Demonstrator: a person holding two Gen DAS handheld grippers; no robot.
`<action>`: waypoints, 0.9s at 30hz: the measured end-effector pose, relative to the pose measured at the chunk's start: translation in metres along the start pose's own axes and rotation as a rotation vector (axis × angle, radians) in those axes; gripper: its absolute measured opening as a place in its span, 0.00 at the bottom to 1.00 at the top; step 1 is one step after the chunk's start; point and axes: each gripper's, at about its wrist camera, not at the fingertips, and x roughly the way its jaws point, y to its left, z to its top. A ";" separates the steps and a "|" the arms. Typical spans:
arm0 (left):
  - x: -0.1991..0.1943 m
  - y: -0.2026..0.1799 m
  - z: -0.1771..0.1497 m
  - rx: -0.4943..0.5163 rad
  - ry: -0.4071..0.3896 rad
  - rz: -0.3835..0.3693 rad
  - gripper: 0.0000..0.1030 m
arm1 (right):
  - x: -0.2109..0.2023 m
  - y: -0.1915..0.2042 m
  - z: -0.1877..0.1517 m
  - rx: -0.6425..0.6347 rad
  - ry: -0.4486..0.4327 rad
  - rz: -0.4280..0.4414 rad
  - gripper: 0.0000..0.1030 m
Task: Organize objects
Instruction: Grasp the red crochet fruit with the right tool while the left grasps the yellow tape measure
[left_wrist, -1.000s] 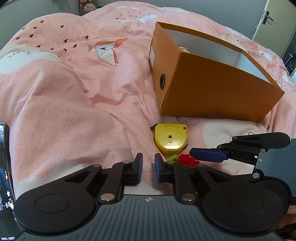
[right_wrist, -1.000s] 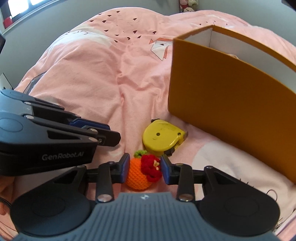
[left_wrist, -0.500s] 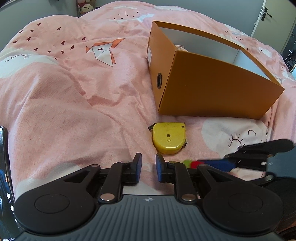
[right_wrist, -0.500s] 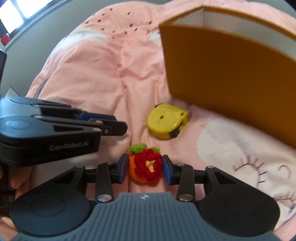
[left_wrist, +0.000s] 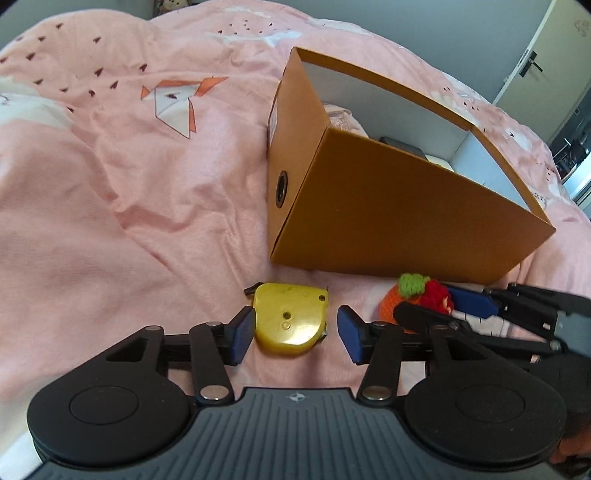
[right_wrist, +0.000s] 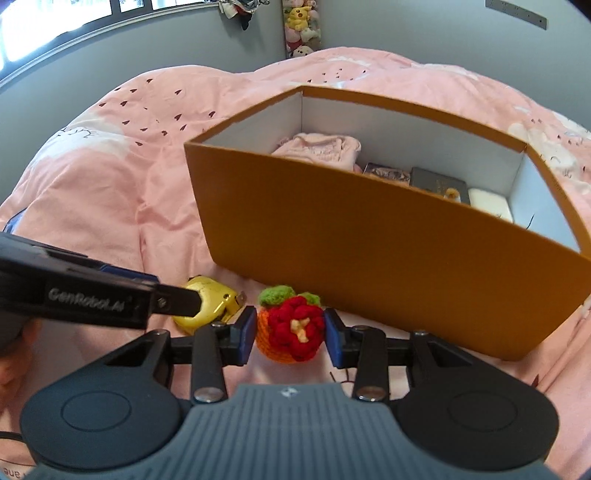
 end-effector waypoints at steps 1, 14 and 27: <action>0.004 0.000 0.000 -0.002 0.001 -0.006 0.58 | 0.005 -0.002 0.000 0.005 0.008 0.004 0.39; 0.029 -0.004 -0.003 0.029 0.005 0.067 0.65 | 0.032 -0.018 -0.007 0.073 0.068 0.084 0.40; 0.033 -0.007 -0.006 0.065 0.014 0.063 0.59 | 0.034 -0.019 -0.007 0.086 0.075 0.103 0.40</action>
